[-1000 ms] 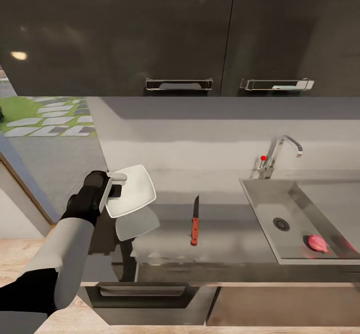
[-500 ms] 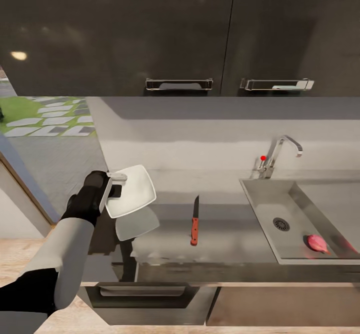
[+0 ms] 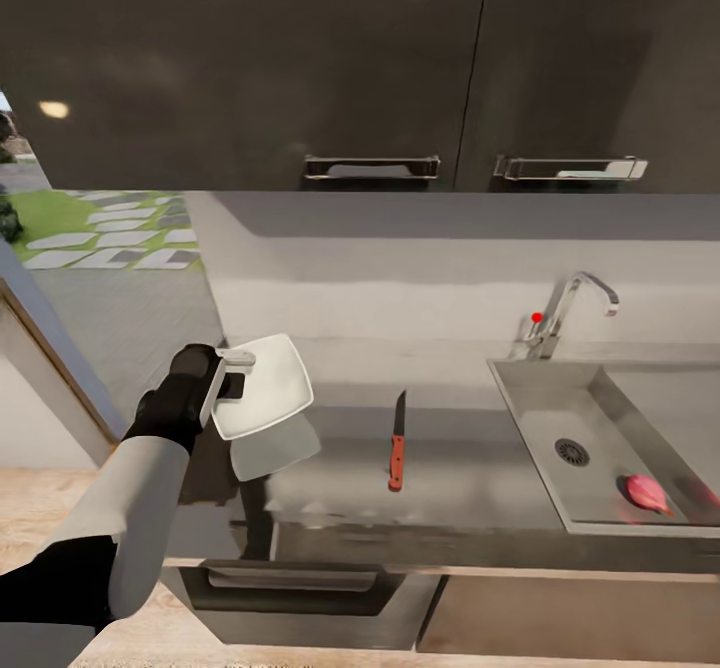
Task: In the kitchen, take the Vidalia onion out of the sink, dice it on the chopping board with the paring knife, put the diced onion into the bowl on the countertop, then place both the paring knife and the chopping board into the sink.
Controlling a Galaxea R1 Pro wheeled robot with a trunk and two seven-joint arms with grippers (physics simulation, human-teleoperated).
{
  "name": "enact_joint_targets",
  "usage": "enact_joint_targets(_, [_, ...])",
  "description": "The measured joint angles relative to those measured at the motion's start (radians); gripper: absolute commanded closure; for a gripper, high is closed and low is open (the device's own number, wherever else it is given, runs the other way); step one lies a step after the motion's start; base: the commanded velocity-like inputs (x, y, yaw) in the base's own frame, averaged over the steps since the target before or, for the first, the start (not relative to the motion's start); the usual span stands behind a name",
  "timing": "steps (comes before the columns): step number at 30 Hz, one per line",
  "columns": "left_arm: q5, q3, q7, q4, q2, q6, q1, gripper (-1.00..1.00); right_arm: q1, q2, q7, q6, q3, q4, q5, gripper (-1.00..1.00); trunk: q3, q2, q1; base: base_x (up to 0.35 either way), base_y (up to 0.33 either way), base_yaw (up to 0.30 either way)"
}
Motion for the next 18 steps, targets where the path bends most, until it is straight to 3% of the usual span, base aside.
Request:
enact_joint_targets(11, [0.000,0.000,0.001,0.001,0.000,0.000,0.000,1.00,0.000,0.000,0.000,0.000,0.000,0.000,0.000,-1.00,-0.001,0.000,0.000,0.000,0.138,0.018])
enact_joint_targets(18, [0.001,0.000,0.000,0.002,0.000,0.000,0.000,1.00,0.000,-0.005,0.000,0.000,0.000,0.000,0.000,-1.00,-0.001,0.000,0.000,0.000,0.031,0.000])
